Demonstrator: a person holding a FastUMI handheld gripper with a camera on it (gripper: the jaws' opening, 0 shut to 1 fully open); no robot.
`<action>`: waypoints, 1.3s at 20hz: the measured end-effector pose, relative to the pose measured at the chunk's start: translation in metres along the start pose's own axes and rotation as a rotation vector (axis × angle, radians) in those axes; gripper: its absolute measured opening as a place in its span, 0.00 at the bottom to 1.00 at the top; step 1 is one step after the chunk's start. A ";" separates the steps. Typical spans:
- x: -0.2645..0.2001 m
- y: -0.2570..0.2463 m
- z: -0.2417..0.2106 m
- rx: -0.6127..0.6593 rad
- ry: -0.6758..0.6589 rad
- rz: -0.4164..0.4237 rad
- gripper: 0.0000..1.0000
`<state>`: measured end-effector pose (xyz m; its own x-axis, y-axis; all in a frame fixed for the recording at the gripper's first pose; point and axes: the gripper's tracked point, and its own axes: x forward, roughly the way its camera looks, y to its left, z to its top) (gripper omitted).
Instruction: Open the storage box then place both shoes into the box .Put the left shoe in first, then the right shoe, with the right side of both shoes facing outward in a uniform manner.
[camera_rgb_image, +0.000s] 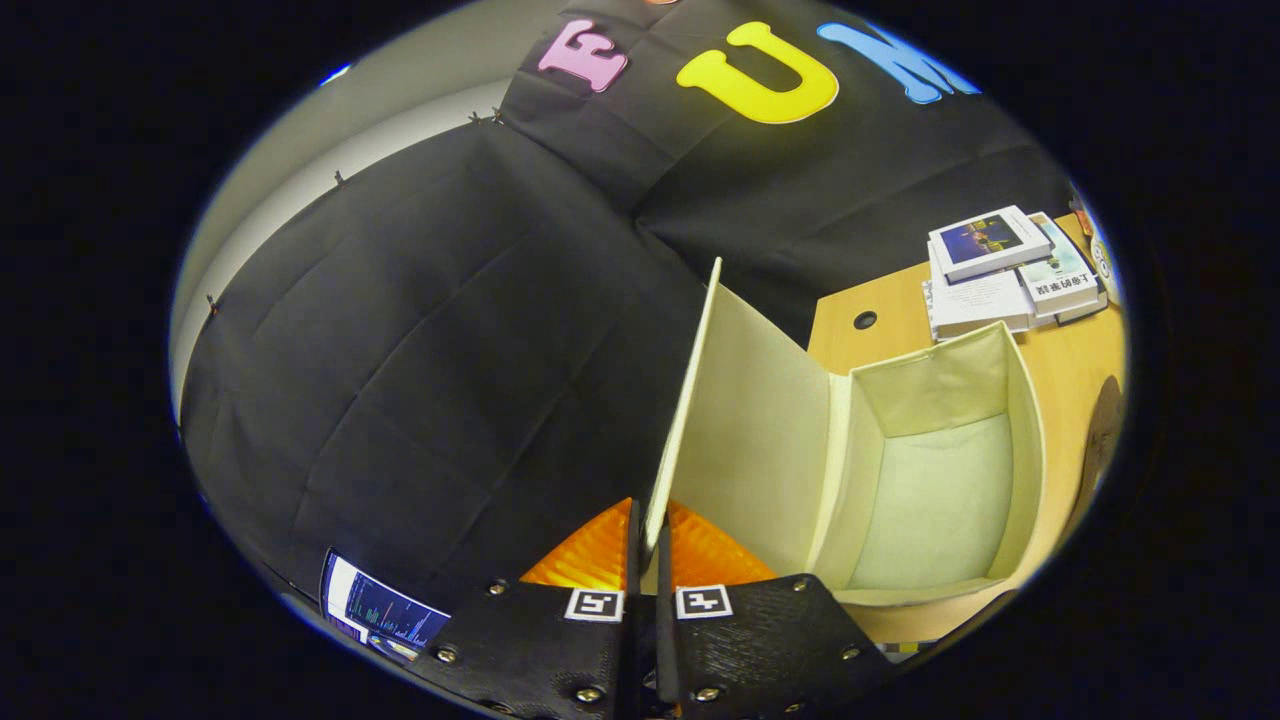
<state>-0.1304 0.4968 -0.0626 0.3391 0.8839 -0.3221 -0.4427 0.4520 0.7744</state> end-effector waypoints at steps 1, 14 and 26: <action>0.006 0.001 -0.001 0.006 -0.001 0.004 0.05; -0.009 -0.025 0.009 -0.302 -0.049 -0.086 0.98; -0.121 -0.166 0.075 -0.394 -0.170 -0.433 0.97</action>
<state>-0.0362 0.3062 -0.1113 0.6701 0.5934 -0.4460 -0.4983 0.8049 0.3223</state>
